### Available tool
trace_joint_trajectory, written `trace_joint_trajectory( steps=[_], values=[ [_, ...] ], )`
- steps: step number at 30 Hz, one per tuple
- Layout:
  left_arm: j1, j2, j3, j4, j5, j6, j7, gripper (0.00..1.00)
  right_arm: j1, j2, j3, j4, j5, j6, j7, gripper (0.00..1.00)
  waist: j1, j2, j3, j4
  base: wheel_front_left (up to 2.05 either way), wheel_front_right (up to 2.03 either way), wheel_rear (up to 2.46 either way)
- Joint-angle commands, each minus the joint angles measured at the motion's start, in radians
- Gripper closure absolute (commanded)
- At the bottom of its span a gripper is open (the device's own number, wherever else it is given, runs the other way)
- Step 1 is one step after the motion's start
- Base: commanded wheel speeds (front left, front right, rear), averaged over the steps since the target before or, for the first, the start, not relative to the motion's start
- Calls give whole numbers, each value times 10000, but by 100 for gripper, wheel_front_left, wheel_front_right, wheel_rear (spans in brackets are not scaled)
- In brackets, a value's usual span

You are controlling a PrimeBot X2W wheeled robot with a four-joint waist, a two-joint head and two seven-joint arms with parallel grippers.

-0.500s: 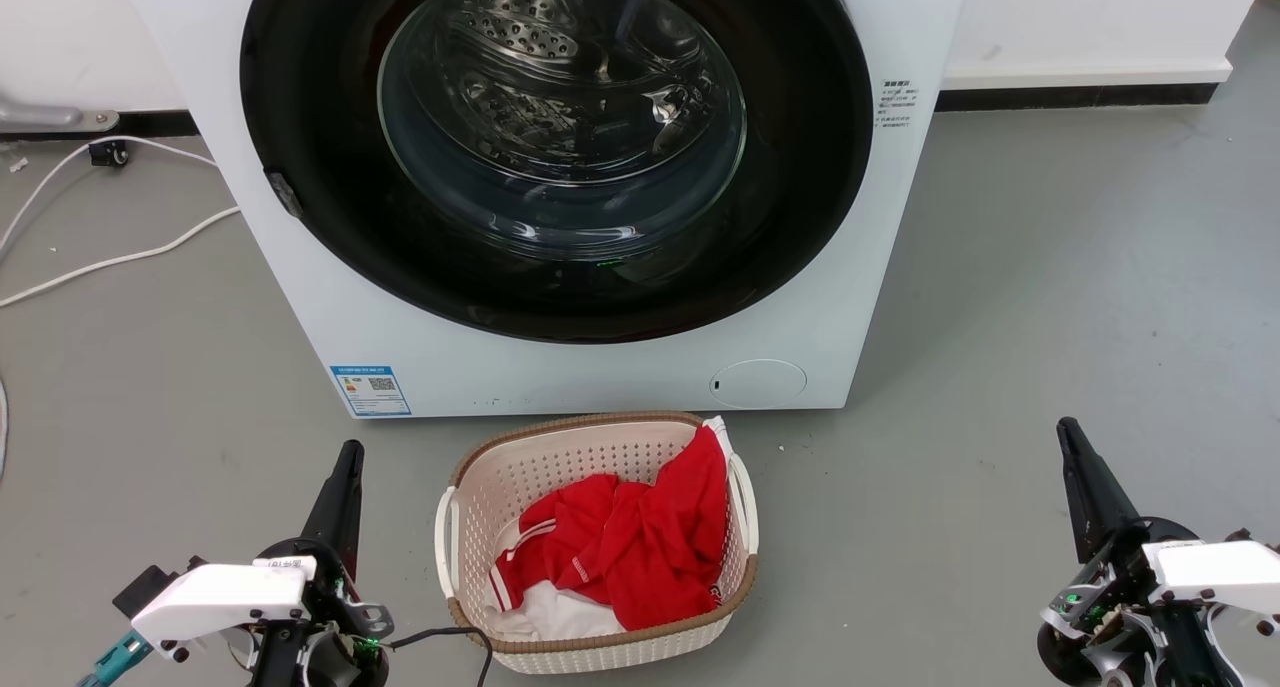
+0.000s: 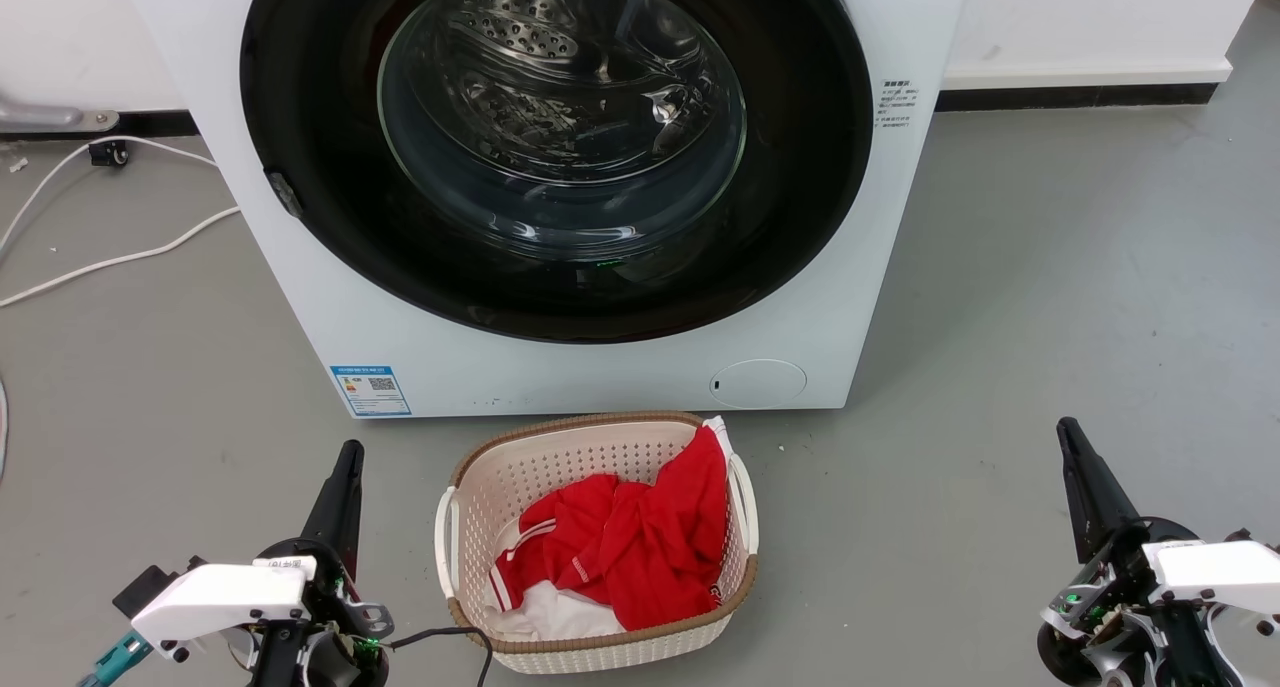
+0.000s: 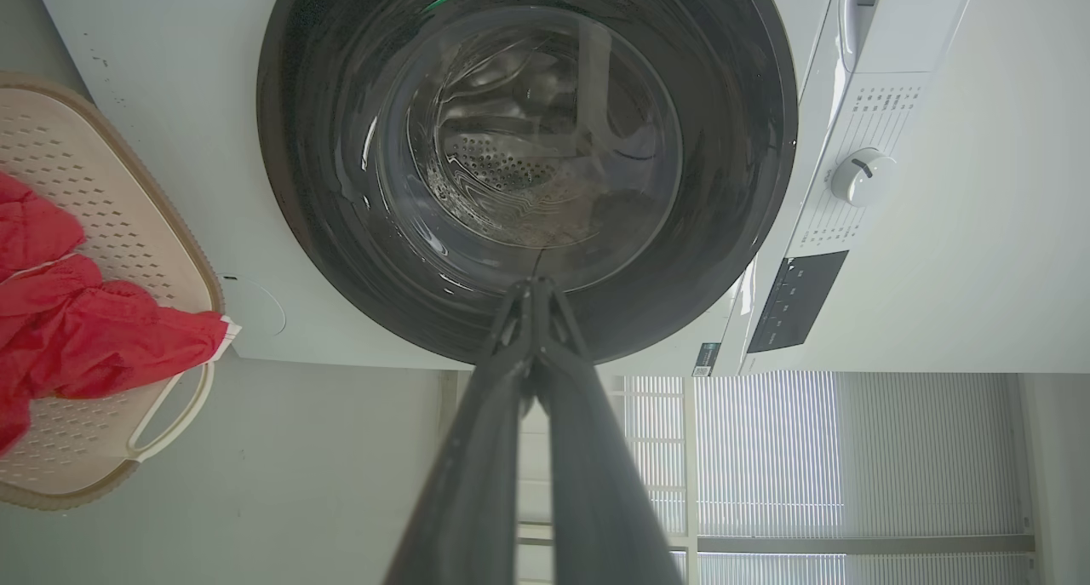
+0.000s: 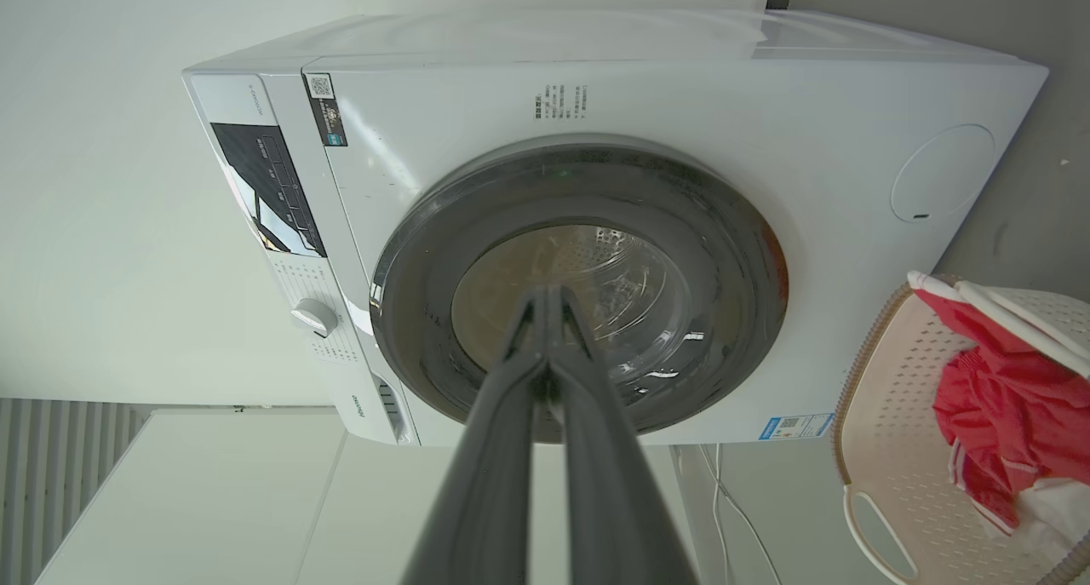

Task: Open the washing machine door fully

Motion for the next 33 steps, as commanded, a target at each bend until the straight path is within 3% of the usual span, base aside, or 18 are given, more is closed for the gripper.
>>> trace_joint_trajectory(
  steps=[1, 8, 9, 22, 33],
  values=[
    [56, -11, 14, -36, -37, -35, -1, 100, -98, 42, 7, 10, -12, 0, -4, 100, 0, -1, 0, 0, 0, 0, 0],
    [56, -11, 14, -36, -37, -36, -1, 100, -98, 42, 7, 10, -12, 0, -4, 100, 0, -1, 0, 0, 0, 0, 0],
    [2, -2, -2, 17, 0, 0, 0, 0, 3, 0, 0, 12, 0, 0, 0, 0, 0, -1, 0, 0, 0, 0, 0],
    [76, -17, -537, -17, 547, 5, -549, 0, 351, 7, 358, -161, -463, 0, -551, 0, 0, -1, 2, 15, 0, 0, 0],
    [112, -13, -609, -557, 2933, 1, -1041, 0, 503, 10, 432, -744, -3845, 0, -1046, 0, 0, -1, -18, 70, 0, 0, 0]
  ],
)
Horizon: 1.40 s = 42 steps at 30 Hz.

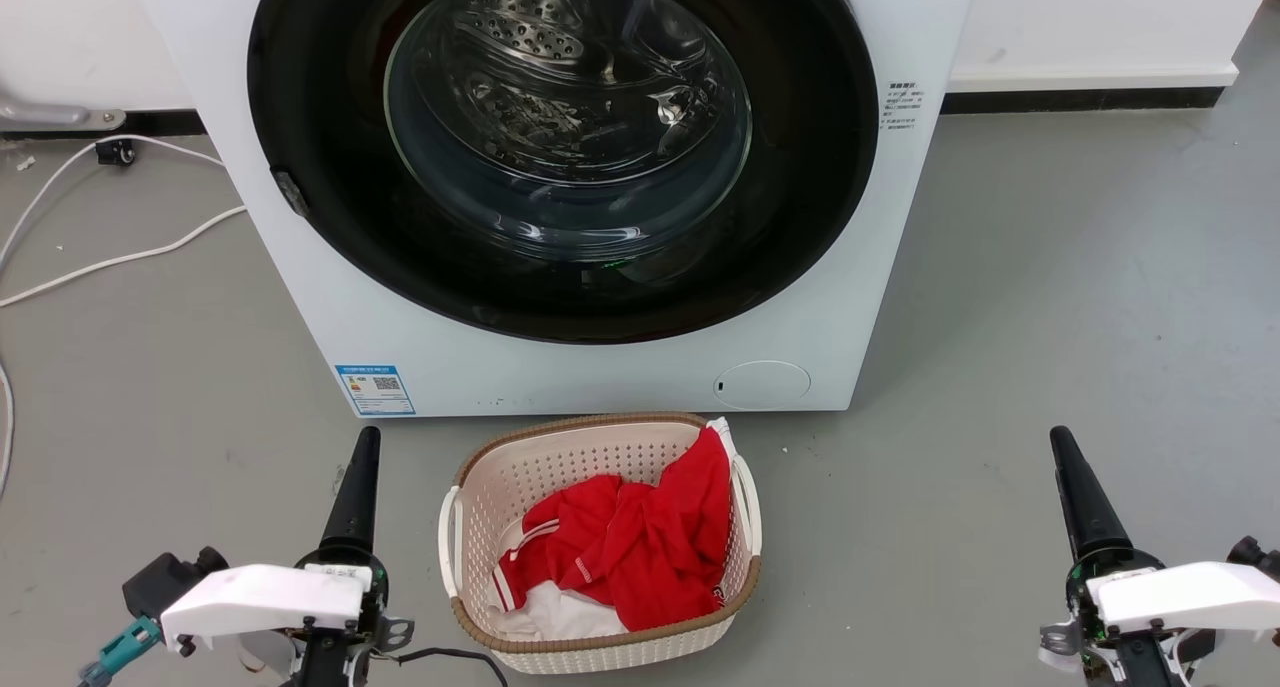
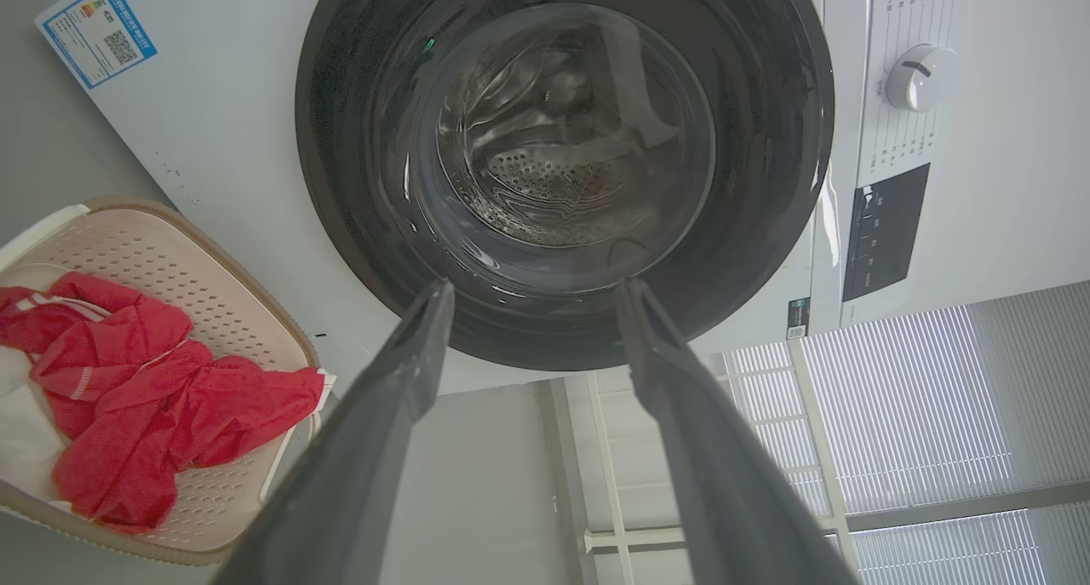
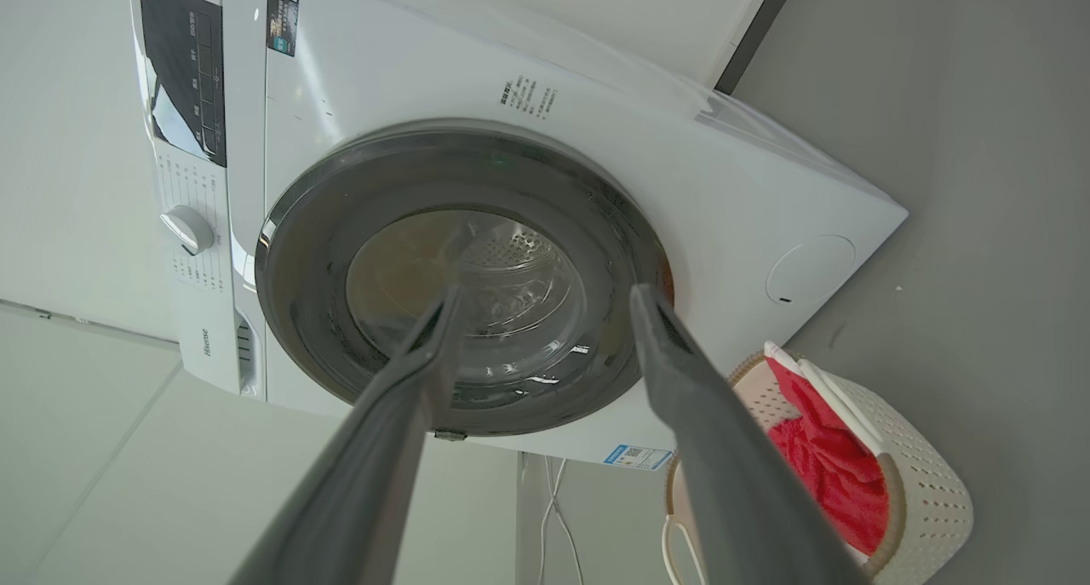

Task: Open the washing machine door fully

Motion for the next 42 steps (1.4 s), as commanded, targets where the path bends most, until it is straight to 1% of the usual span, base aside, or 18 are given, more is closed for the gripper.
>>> trace_joint_trajectory(
  steps=[1, 7, 16, 17, 31, 42],
  values=[
    [-147, 27, -44, -310, 622, -11, -132, 0, -90, -5, 58, -328, -820, 2, -129, 0, 0, 0, -7, 7, 0, 0, 0],
    [-105, 29, -149, -558, 1996, 19, -374, 0, 71, -4, 243, -604, -2541, 2, -370, 0, 0, 0, -30, 18, 0, 0, 0],
    [-10, 31, -403, -600, 3904, 177, -708, 0, 136, -1, 478, -661, -4307, 2, -706, 0, 0, 0, -67, 15, 0, 0, 0],
    [-10, 31, -403, -600, 3904, 177, -708, 0, 136, -1, 478, -661, -4307, 2, -706, 0, 0, 0, -67, 15, 0, 0, 0],
    [29, 35, -675, -558, 6260, 387, -1173, 0, 92, 3, 657, -555, -6460, 2, -1180, 0, 0, 0, -76, 80, 0, 0, 0],
    [77, 59, -808, -672, 7717, 460, -1497, 0, 164, 6, 866, -620, -7910, 2, -1499, 0, 0, 0, -99, 116, 0, 0, 0]
  ],
)
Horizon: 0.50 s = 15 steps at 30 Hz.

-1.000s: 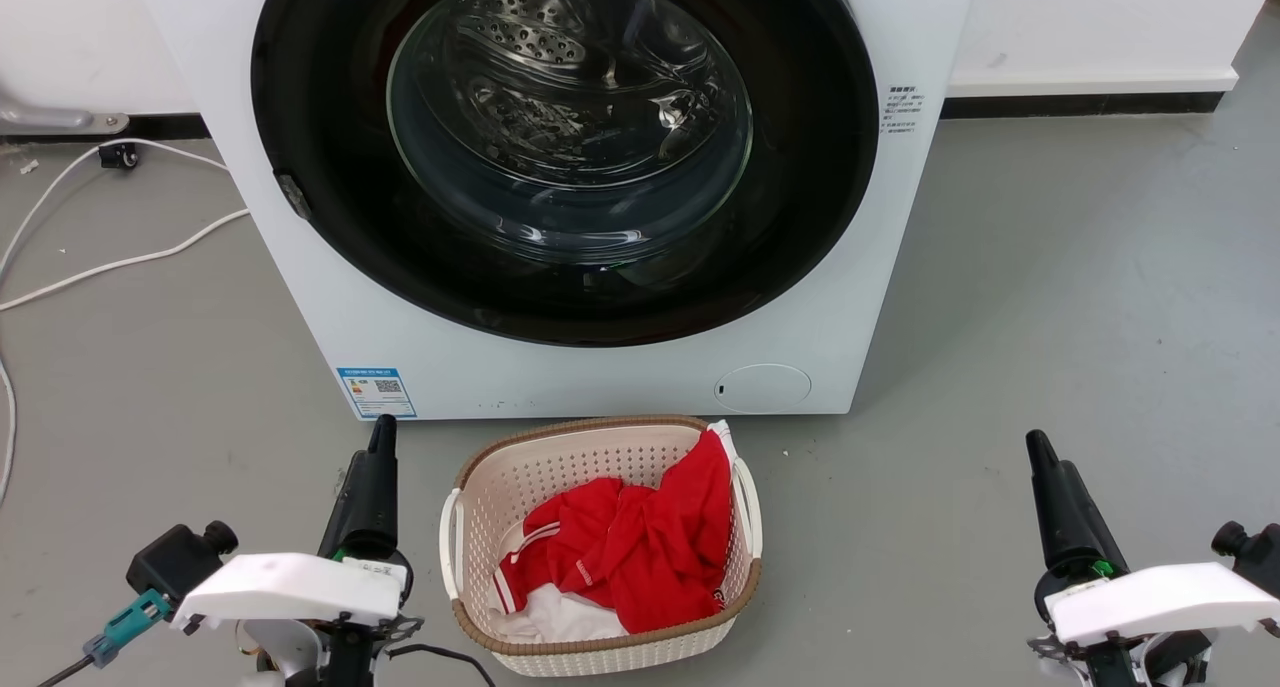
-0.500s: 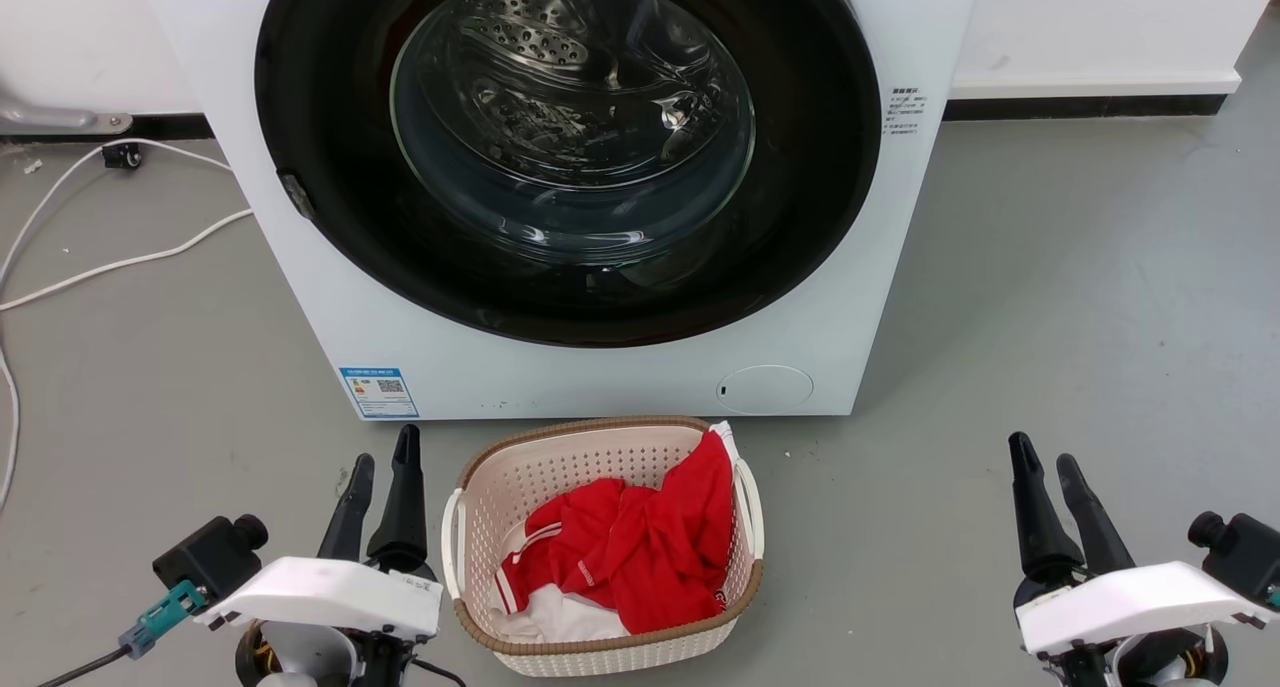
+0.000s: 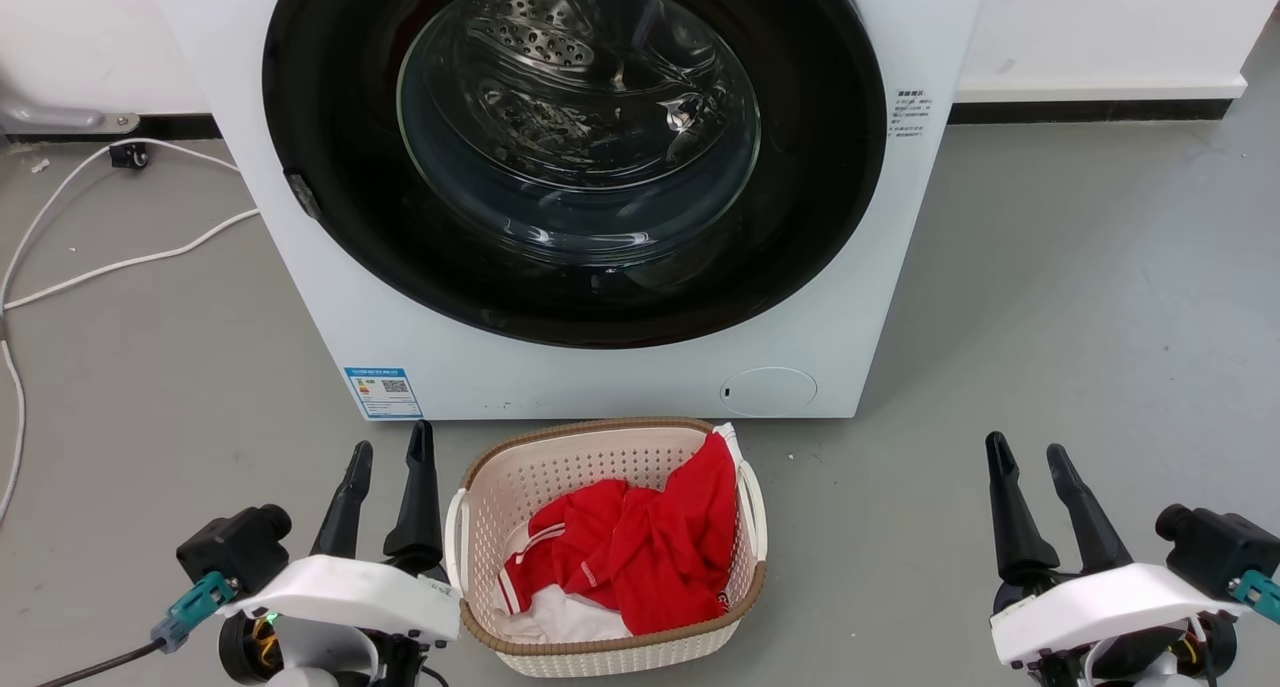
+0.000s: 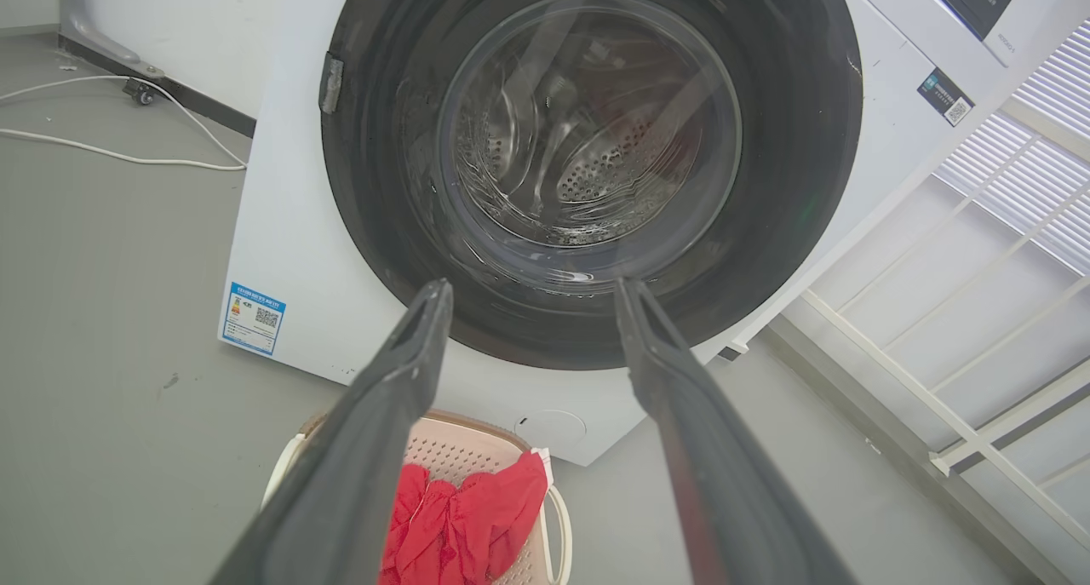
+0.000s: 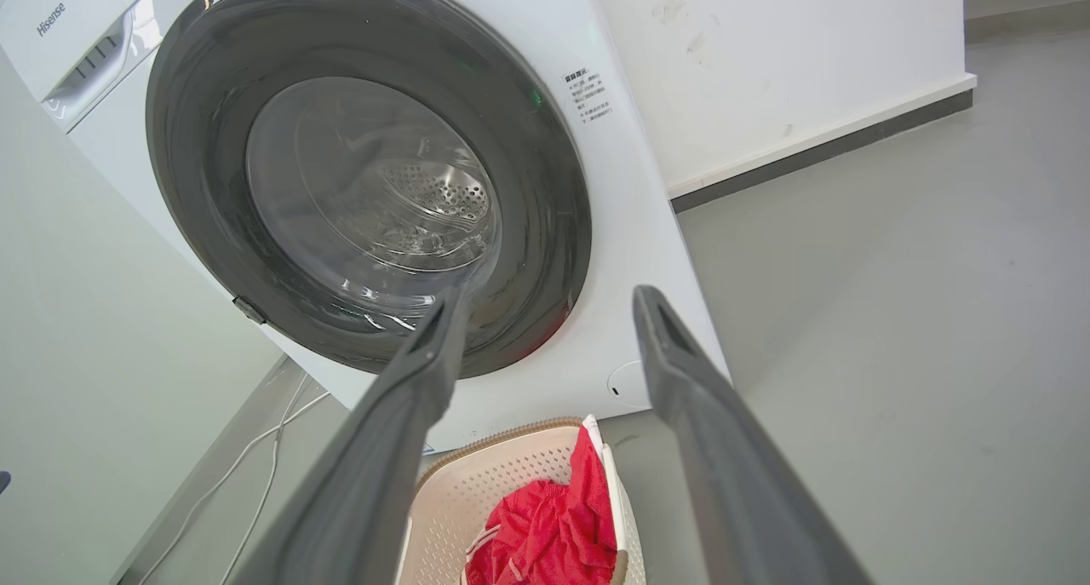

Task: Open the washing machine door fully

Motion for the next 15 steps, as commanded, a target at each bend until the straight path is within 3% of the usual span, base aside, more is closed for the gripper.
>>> trace_joint_trajectory(
  steps=[1, 15],
  values=[
    [-34, 45, -32, -148, 311, 29, -100, 0, -54, 5, 36, -149, -319, 0, -109, 0, 0, 0, 0, 5, 0, 0, 0],
    [-13, 81, -258, -170, 1902, 137, -466, 0, 12, 9, 178, 6, -1923, 0, -473, 0, 0, 0, -15, 51, 0, 0, 0]
  ],
)
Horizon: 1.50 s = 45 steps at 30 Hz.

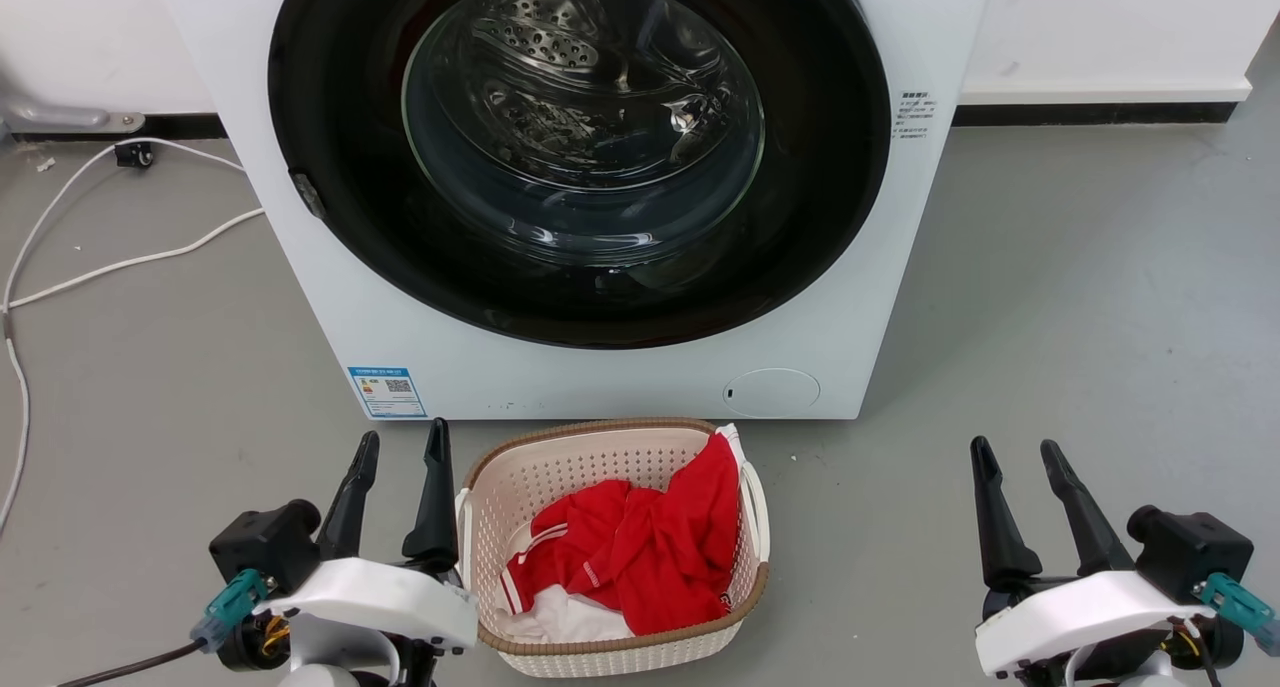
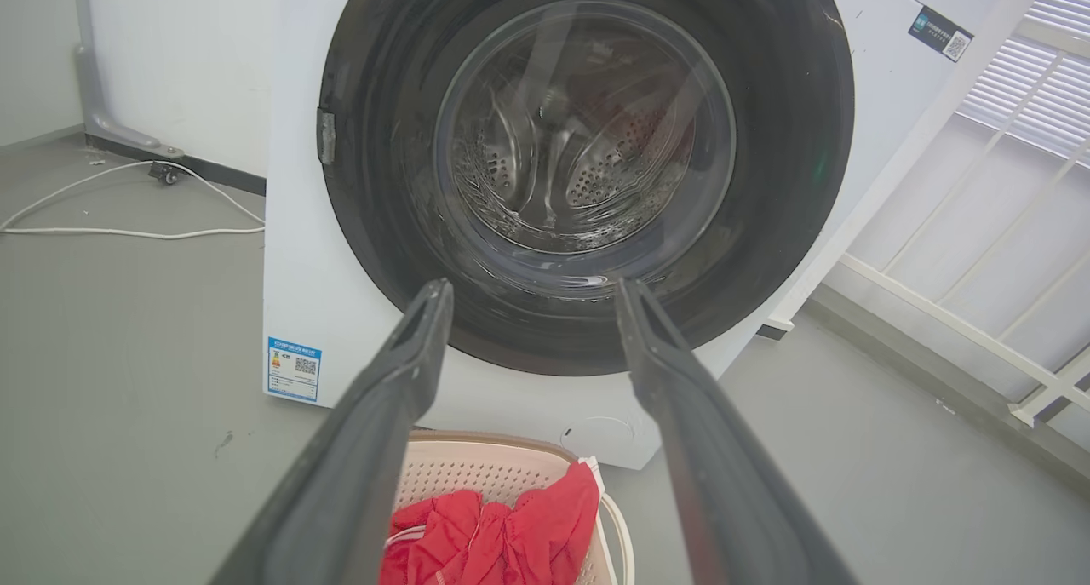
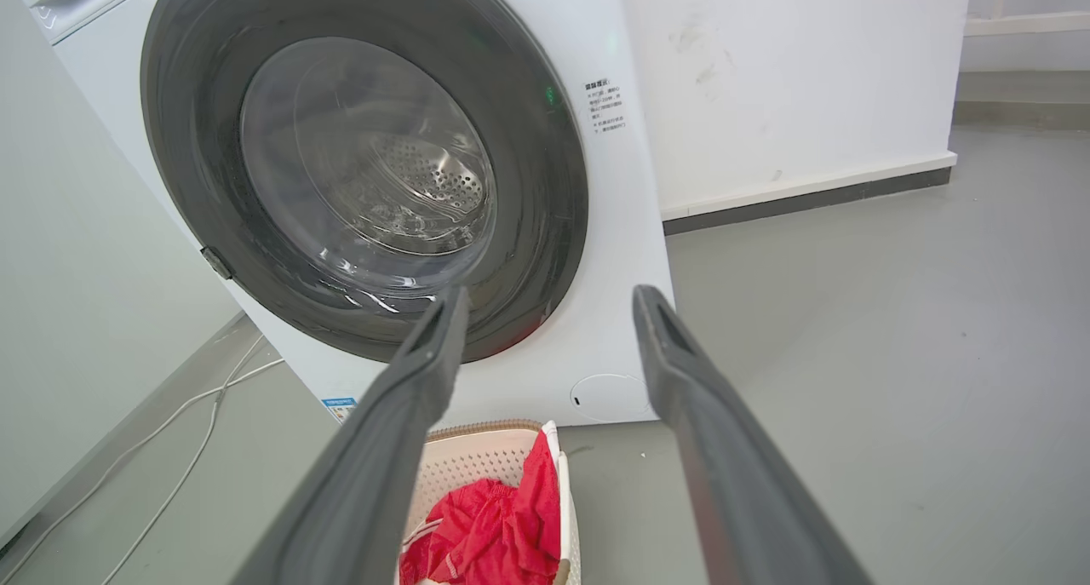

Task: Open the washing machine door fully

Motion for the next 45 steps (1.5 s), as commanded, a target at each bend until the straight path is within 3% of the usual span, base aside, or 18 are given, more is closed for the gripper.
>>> trace_joint_trajectory(
  steps=[1, 45],
  values=[
    [-14, 55, -35, -104, 303, 67, -102, 0, 10, 9, 27, -56, -285, -1, -100, 0, 0, 0, -2, 6, 0, 0, 0],
    [128, 152, -449, 56, 3846, 453, -974, 0, 143, 22, 236, 180, -3556, -1, -735, 0, 0, 0, -15, 116, 0, 0, 0]
  ],
)
